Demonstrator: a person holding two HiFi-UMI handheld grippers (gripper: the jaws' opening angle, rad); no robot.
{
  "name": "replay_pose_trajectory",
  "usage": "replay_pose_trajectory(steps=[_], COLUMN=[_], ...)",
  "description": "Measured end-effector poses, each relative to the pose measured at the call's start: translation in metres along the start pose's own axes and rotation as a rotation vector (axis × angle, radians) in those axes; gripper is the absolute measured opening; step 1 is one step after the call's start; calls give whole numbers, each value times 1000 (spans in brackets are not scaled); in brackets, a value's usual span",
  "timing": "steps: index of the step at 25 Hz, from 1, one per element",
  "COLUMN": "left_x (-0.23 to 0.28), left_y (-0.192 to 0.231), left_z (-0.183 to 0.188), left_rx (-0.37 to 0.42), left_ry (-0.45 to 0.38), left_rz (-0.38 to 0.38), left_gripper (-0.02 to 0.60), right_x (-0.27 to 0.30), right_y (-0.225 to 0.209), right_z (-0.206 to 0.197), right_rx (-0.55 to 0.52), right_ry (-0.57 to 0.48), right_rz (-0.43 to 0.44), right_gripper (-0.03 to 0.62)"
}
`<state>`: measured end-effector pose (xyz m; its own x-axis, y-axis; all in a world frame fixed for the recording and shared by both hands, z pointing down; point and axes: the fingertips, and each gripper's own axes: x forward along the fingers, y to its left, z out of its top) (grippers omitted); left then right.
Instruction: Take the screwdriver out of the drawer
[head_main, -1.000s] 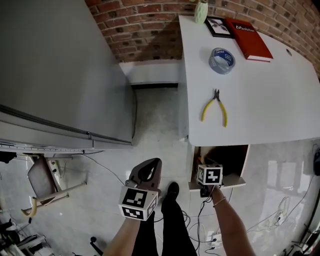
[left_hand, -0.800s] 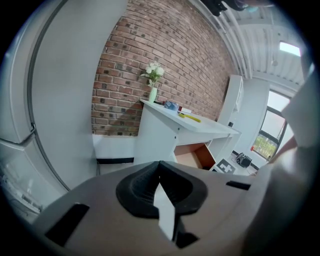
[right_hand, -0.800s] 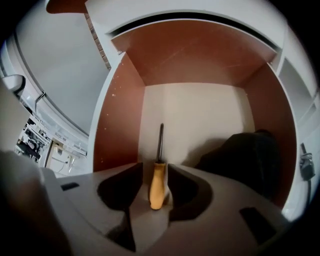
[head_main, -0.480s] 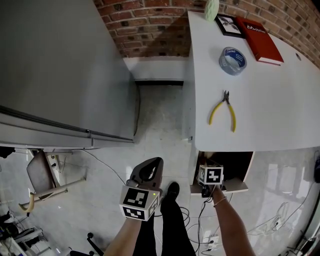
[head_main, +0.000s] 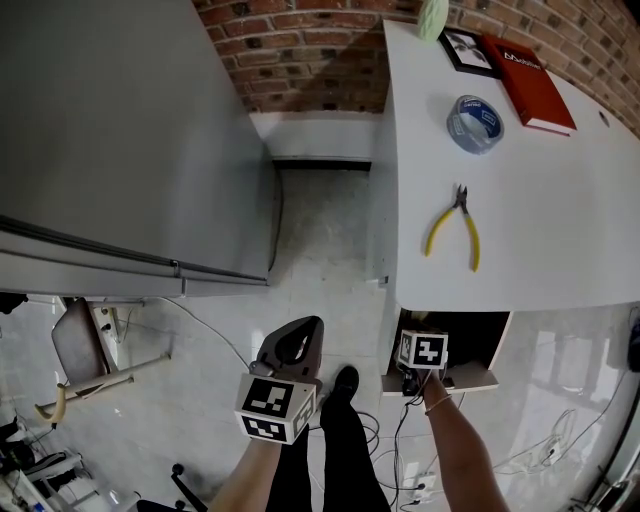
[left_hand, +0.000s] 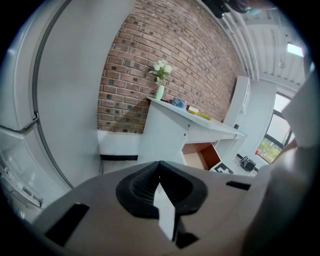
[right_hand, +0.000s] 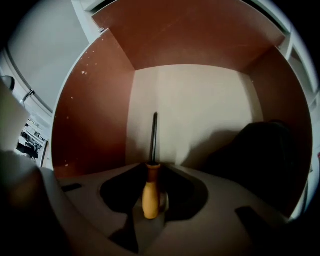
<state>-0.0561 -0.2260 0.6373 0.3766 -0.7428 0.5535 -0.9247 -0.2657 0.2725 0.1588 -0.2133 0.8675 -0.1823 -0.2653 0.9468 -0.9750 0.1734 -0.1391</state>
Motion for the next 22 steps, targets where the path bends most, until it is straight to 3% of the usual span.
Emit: replay_pose_trajectory(steps=[12, 22], left_x=[-5, -17], left_y=[5, -1], left_z=[5, 18], left_rx=[-4, 13], left_ry=[-10, -24], left_rz=[7, -11], left_gripper=[-5, -5], right_x=[-5, -56], right_y=[-1, 11], right_z=[1, 25], right_rx=[31, 40], right_ry=[-19, -147], right_rz=[-13, 12], right_gripper=[81, 80])
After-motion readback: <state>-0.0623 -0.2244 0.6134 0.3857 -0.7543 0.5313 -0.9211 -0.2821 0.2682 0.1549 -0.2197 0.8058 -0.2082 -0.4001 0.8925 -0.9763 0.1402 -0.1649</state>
